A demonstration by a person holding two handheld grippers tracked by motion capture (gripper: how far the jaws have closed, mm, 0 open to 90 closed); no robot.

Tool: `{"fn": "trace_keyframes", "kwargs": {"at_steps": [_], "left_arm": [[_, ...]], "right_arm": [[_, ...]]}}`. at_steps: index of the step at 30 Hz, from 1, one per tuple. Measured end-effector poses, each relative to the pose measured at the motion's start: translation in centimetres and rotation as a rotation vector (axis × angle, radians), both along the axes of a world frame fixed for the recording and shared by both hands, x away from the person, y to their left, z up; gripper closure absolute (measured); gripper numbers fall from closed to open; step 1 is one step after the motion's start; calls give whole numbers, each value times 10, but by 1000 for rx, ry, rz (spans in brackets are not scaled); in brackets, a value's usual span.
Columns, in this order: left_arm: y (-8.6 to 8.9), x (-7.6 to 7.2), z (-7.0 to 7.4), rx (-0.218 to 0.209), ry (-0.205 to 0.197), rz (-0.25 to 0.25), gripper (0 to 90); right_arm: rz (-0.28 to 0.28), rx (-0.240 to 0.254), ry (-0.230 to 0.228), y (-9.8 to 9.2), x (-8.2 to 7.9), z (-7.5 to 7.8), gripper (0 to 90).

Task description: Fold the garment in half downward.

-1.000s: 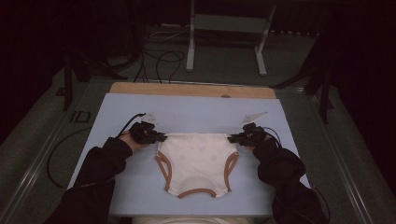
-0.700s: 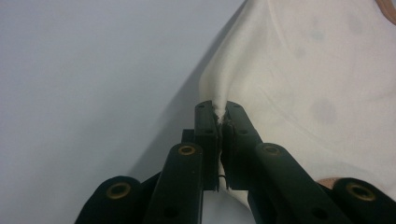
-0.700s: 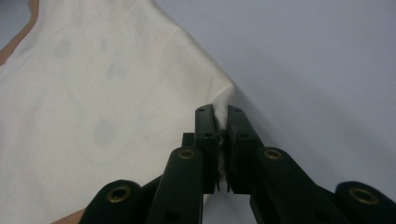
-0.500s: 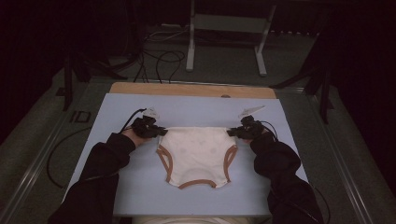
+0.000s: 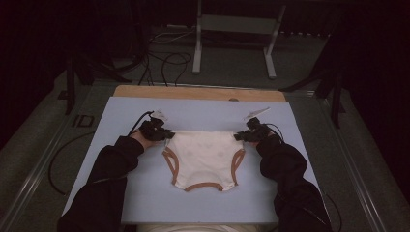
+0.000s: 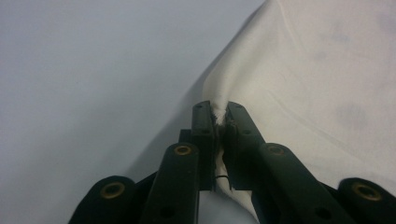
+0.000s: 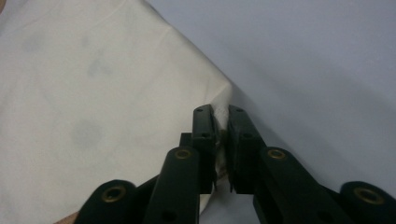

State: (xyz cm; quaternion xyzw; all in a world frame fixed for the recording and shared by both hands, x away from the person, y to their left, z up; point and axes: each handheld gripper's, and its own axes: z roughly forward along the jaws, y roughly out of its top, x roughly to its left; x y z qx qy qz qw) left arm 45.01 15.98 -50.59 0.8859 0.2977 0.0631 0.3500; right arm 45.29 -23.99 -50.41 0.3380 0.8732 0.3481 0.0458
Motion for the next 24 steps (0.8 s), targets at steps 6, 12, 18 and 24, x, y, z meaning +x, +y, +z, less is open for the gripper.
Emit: {"fn": "trace_keyframes", "kwargs": {"at_steps": [6,12,18,24], "left_arm": [[2,1,1,9,1,33,707],[6,-1,4,-7,-7,53,475],[11,-5,12,-37,-19,86,269],[15,-11,22,-46,-24,50,125]], "right_arm": [[-16,-17,-12,-2,1,1,683],[-39,-8,-17,-5,2,4,514],[-64,25,-42,-8,-1,11,376],[-55,72,-37,-7,-7,18,243]]}}
